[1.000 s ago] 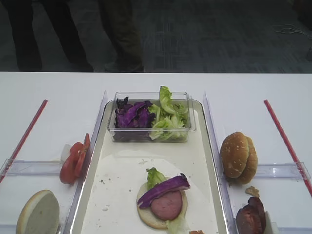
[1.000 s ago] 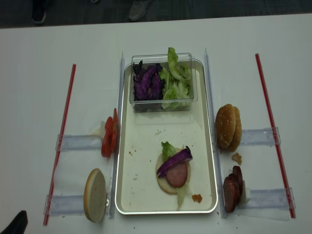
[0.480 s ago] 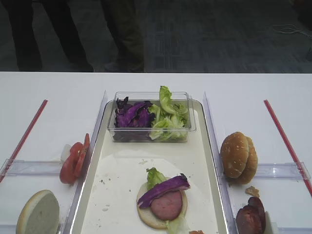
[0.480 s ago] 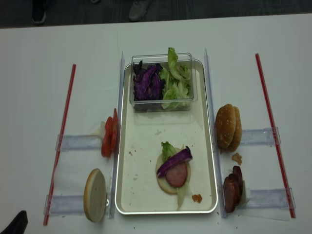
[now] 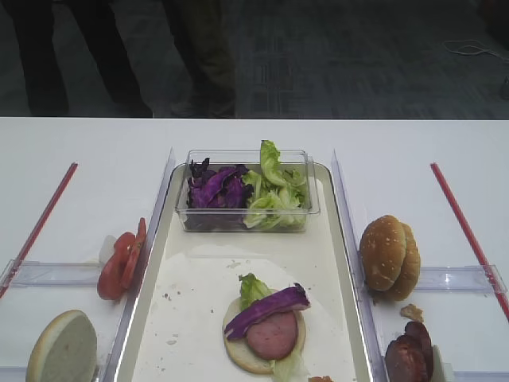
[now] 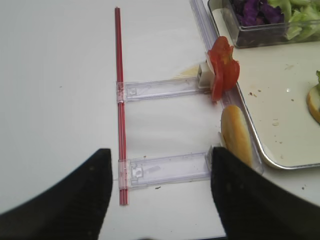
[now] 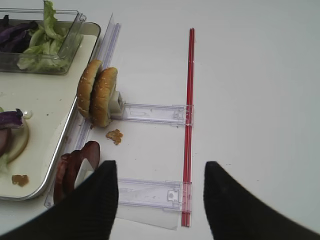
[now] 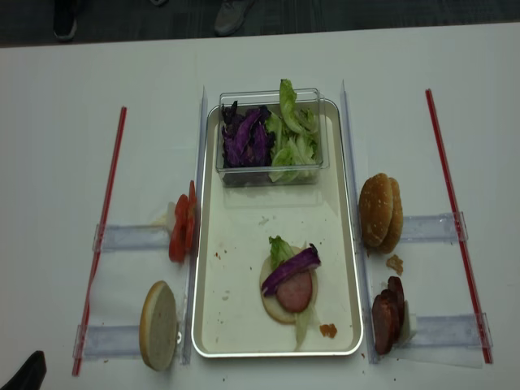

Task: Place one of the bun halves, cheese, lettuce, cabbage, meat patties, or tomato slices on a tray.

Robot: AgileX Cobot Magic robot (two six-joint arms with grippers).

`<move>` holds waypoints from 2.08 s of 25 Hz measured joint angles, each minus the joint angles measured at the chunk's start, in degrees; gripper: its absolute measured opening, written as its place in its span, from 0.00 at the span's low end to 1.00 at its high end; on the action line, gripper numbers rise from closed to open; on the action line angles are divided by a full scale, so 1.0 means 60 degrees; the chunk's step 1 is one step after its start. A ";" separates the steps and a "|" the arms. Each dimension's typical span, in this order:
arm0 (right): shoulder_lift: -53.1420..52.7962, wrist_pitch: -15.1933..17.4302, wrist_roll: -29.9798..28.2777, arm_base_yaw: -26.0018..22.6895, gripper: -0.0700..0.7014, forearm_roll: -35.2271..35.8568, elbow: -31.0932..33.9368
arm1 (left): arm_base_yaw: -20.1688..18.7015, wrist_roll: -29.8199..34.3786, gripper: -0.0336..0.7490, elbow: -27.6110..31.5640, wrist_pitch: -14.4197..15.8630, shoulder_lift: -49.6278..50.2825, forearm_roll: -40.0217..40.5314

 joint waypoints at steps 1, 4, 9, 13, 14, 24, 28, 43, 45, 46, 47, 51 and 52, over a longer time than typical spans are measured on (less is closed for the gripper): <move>0.0000 0.0000 0.0000 0.0000 0.65 0.0000 0.0000 | 0.0000 0.0000 0.57 0.0000 0.0000 0.0000 0.0000; 0.0000 0.0000 -0.0018 0.0000 0.65 0.0000 0.0000 | 0.0000 0.0000 0.57 0.0000 0.0000 0.0000 0.0000; 0.0000 0.0000 -0.0031 0.0000 0.65 0.0000 0.0000 | 0.0000 0.0000 0.57 0.0000 0.0000 0.0000 0.0000; 0.0000 0.0000 -0.0031 0.0000 0.65 0.0000 0.0000 | 0.0000 0.0000 0.57 0.0000 0.0000 0.0000 0.0000; 0.0000 0.0000 -0.0031 0.0000 0.65 0.0000 0.0000 | 0.0000 0.0000 0.57 0.0000 0.0000 0.0000 0.0000; 0.0000 0.0000 -0.0031 0.0000 0.65 0.0000 0.0000 | 0.0000 0.0000 0.57 0.0000 0.0000 0.0000 0.0000; 0.0000 0.0000 -0.0031 0.0000 0.65 0.0000 0.0000 | 0.0000 0.0000 0.57 0.0000 0.0000 0.0000 0.0000; 0.0000 0.0000 -0.0031 0.0000 0.65 0.0000 0.0000 | 0.0000 0.0000 0.57 0.0000 0.0000 0.0000 0.0000; 0.0000 0.0000 -0.0031 0.0000 0.65 0.0000 0.0000 | 0.0000 0.0000 0.57 0.0000 0.0000 0.0000 0.0000; 0.0000 0.0000 -0.0031 0.0000 0.65 0.0000 0.0000 | 0.0000 0.0000 0.57 0.0000 0.0000 0.0000 0.0000; 0.0000 0.0000 -0.0031 0.0000 0.65 0.0000 0.0000 | 0.0000 0.0000 0.57 0.0000 0.0000 0.0000 0.0000; 0.0000 0.0000 -0.0031 0.0000 0.65 0.0000 0.0000 | 0.0000 0.0000 0.57 0.0000 0.0000 0.0000 0.0000; 0.0000 0.0000 -0.0031 0.0000 0.65 0.0000 0.0000 | 0.0000 0.0000 0.57 0.0000 0.0000 0.0000 0.0000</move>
